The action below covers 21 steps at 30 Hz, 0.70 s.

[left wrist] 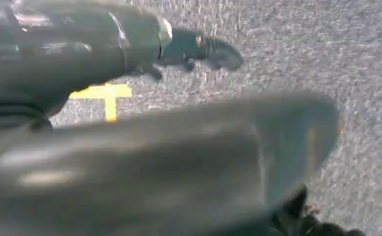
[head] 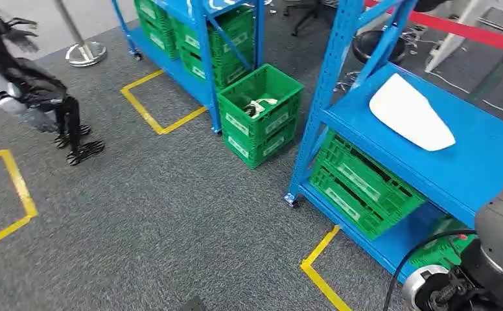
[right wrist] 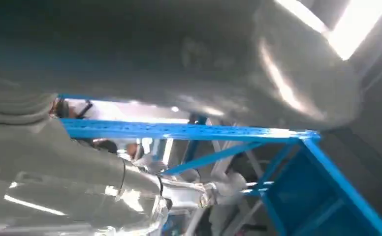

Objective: Take the parts from the cabinet and place them on the table.

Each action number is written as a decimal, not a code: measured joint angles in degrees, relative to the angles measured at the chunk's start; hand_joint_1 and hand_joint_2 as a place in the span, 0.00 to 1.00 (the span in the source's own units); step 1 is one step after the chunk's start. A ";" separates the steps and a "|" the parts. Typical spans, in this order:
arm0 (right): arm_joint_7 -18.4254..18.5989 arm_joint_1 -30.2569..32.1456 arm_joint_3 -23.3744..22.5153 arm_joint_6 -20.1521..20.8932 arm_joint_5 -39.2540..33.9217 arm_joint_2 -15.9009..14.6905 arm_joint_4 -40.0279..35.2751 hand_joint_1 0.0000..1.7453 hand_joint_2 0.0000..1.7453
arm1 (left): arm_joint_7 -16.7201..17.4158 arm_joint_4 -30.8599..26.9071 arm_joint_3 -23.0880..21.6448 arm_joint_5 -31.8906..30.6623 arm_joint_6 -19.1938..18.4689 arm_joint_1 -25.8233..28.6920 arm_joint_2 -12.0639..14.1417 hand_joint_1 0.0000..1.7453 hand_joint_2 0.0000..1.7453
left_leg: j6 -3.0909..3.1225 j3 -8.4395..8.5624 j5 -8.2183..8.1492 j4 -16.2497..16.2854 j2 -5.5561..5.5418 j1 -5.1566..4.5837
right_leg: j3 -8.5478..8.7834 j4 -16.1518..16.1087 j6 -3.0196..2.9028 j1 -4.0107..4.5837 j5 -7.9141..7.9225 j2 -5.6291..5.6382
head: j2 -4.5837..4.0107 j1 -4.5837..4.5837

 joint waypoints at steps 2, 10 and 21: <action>-0.02 -0.07 0.02 0.00 0.00 -0.15 -0.04 0.00 0.00 | -0.02 0.00 -0.02 0.02 0.02 0.20 -0.04 0.00 0.00 | 0.61 0.63 0.00 -0.79 1.89 0.31 | -0.03 -0.24 0.66 0.03 -0.04 1.54 | 0.00 -0.04; -0.07 -0.19 0.39 -0.02 0.00 -0.26 0.26 0.00 0.00 | -0.02 0.02 -0.04 0.11 0.04 0.70 0.07 0.00 0.00 | 1.29 3.29 -2.05 -1.14 10.18 -0.17 | -6.13 11.23 1.79 0.14 -2.00 -6.91 | 0.00 0.81; -0.07 -0.29 0.59 0.02 0.00 -0.44 0.17 0.00 0.00 | -0.06 -0.02 -0.04 0.15 0.04 0.32 -0.26 0.00 0.00 | -0.95 -1.04 -9.43 10.20 5.10 -0.10 | 0.34 -1.05 -1.51 0.65 0.97 -7.31 | 0.00 0.06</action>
